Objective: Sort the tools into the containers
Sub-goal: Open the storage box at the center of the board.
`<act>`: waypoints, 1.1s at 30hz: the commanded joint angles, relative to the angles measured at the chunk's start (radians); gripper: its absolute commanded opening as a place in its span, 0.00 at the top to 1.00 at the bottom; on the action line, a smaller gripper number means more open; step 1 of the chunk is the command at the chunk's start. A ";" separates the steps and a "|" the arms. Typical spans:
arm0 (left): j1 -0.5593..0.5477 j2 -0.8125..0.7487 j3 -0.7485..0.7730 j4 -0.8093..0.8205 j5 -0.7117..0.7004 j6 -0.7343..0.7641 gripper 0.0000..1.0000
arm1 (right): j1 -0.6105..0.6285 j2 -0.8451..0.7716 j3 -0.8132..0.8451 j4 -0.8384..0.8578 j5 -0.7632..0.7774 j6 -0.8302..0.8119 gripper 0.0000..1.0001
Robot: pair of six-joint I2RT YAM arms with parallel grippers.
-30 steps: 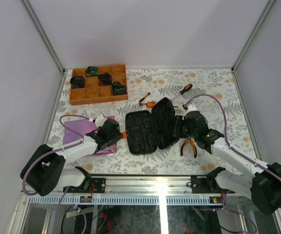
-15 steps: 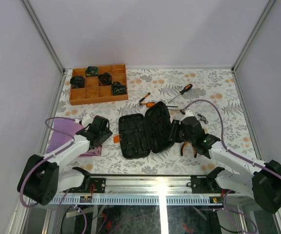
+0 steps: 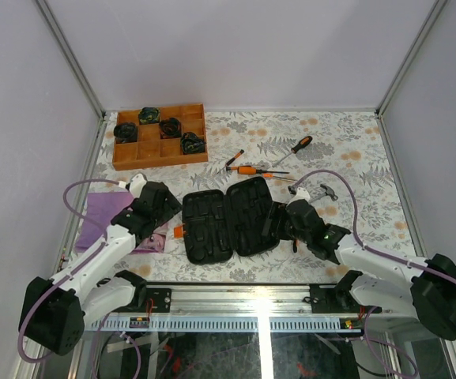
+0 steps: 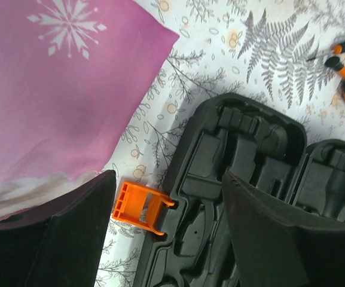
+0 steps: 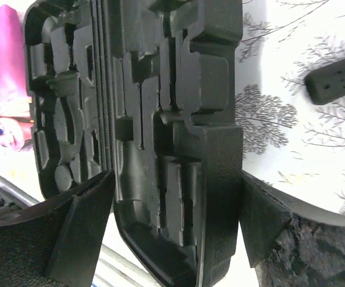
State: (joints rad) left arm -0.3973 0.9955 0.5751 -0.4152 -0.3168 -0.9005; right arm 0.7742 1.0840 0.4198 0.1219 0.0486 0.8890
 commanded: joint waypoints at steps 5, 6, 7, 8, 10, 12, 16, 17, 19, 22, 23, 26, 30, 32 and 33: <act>-0.013 0.016 -0.032 0.061 0.106 0.057 0.32 | 0.007 -0.095 0.094 -0.195 0.166 -0.159 0.11; -0.019 0.017 -0.033 0.062 0.110 0.059 0.32 | 0.007 -0.094 0.103 -0.218 0.170 -0.179 0.12; -0.021 0.022 -0.034 0.064 0.114 0.063 0.32 | 0.008 -0.090 0.112 -0.239 0.175 -0.198 0.13; -0.022 0.028 -0.033 0.066 0.120 0.067 0.32 | 0.008 -0.086 0.123 -0.257 0.180 -0.214 0.14; -0.026 0.040 -0.029 0.072 0.135 0.078 0.33 | 0.008 -0.071 0.147 -0.297 0.195 -0.239 0.18; -0.031 0.055 -0.025 0.081 0.152 0.093 0.33 | 0.006 -0.052 0.170 -0.332 0.210 -0.258 0.22; -0.057 0.077 -0.011 0.093 0.166 0.113 0.36 | 0.001 -0.010 0.208 -0.359 0.220 -0.285 0.30; -0.067 0.079 -0.006 0.093 0.164 0.118 0.36 | -0.001 -0.002 0.212 -0.358 0.213 -0.291 0.31; -0.087 0.081 0.000 0.099 0.162 0.131 0.39 | -0.009 0.011 0.214 -0.346 0.184 -0.306 0.32; -0.112 0.102 -0.013 0.122 0.162 0.148 0.45 | -0.046 0.046 0.205 -0.304 0.058 -0.340 0.34; -0.117 0.116 -0.020 0.130 0.164 0.149 0.46 | -0.058 0.060 0.203 -0.302 0.029 -0.342 0.36; -0.126 0.153 -0.050 0.155 0.166 0.141 0.50 | -0.081 0.092 0.183 -0.277 -0.013 -0.346 0.40; -0.126 0.179 -0.080 0.185 0.164 0.126 0.54 | -0.112 0.117 0.152 -0.233 -0.052 -0.346 0.46; -0.126 0.185 -0.084 0.189 0.158 0.126 0.55 | -0.116 0.133 0.149 -0.220 -0.064 -0.350 0.48; -0.127 0.188 -0.083 0.189 0.153 0.127 0.56 | -0.117 0.141 0.149 -0.212 -0.071 -0.351 0.49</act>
State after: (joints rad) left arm -0.5182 1.1744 0.5045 -0.2974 -0.1539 -0.7799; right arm 0.6697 1.2049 0.5724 -0.1604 0.0349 0.5594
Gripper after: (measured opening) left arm 0.453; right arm 0.529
